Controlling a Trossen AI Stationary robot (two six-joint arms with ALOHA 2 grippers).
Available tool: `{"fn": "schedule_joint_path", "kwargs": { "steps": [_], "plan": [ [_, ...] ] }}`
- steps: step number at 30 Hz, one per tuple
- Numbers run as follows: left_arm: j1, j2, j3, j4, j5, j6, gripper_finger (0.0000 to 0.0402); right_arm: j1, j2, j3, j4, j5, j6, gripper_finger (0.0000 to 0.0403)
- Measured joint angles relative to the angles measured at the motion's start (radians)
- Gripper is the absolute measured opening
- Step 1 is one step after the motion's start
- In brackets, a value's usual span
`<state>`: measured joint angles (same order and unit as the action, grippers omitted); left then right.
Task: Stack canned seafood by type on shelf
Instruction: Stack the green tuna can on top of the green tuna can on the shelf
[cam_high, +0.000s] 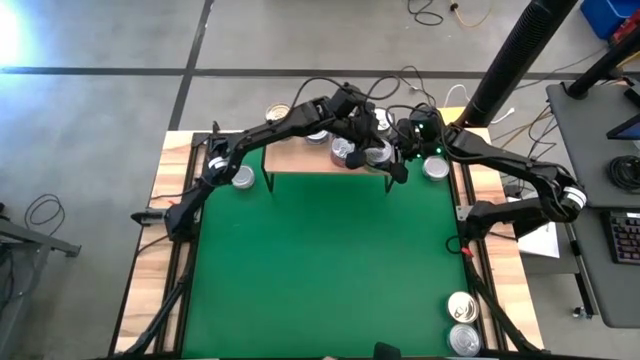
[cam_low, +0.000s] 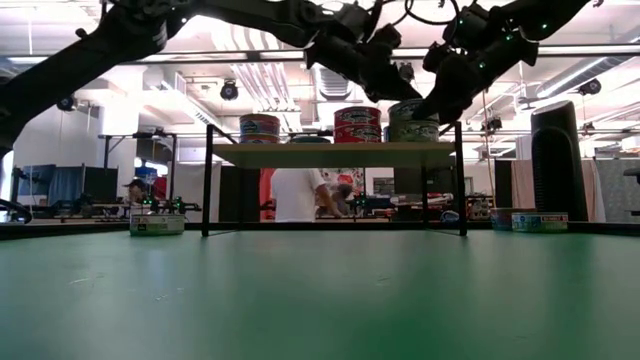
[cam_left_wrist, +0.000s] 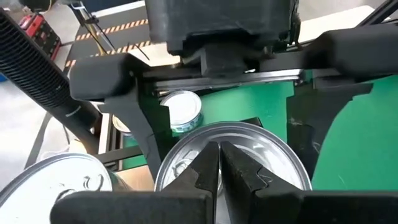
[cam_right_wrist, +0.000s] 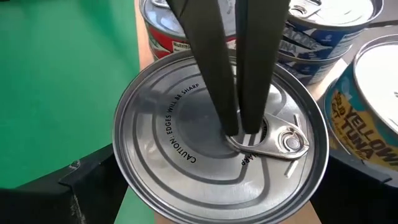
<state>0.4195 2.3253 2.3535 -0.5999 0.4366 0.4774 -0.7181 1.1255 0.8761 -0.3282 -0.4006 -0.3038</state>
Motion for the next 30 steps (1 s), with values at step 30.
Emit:
{"fn": "schedule_joint_path", "kwargs": {
  "steps": [30],
  "plan": [
    [0.002,0.042,0.003,-0.064,-0.003,-0.015,0.0001,0.000,-0.002,0.002,-0.040,0.006,0.036,0.0400]
  ]
}}
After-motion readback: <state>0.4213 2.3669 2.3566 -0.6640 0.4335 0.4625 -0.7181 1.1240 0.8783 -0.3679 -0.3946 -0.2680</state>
